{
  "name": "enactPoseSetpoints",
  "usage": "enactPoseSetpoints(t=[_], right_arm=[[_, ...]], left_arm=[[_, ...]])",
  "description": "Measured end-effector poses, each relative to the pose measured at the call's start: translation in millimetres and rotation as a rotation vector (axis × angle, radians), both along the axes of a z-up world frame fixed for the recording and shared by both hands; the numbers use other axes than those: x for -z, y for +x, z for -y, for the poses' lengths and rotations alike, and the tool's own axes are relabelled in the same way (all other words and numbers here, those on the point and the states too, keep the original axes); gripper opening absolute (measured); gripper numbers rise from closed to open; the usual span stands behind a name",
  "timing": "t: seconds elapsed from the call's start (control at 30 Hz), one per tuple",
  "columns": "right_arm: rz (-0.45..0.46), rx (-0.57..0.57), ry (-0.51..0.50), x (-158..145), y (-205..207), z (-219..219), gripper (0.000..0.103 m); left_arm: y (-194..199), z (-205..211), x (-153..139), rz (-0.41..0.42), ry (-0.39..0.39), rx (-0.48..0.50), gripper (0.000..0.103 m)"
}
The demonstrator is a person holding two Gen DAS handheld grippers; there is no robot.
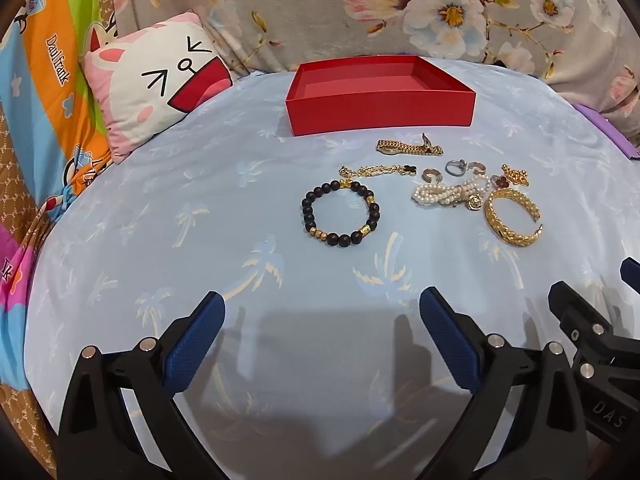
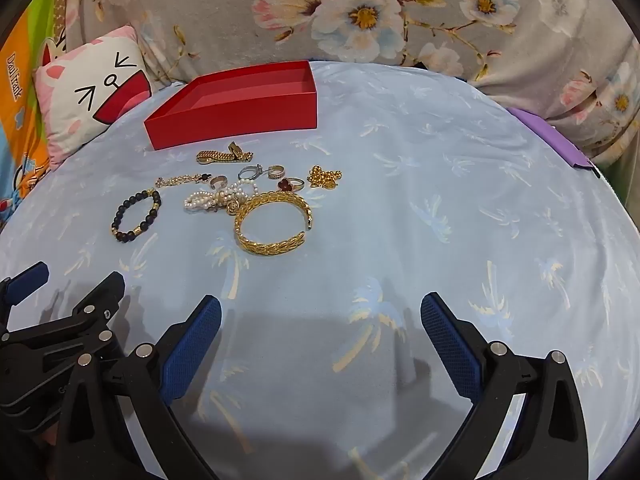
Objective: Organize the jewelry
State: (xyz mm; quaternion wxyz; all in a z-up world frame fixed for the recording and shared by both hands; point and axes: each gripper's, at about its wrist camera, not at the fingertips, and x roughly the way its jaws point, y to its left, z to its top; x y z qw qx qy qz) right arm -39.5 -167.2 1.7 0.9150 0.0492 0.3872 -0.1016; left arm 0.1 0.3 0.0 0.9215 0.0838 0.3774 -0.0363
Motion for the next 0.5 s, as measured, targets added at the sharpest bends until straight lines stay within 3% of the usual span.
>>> enactPoseSetpoints(t=[0.5], right_arm=[[0.001, 0.003, 0.000, 0.6, 0.5, 0.2, 0.098]], left_arm=[[-0.2, 0.3, 0.0, 0.005, 0.010, -0.002, 0.095]])
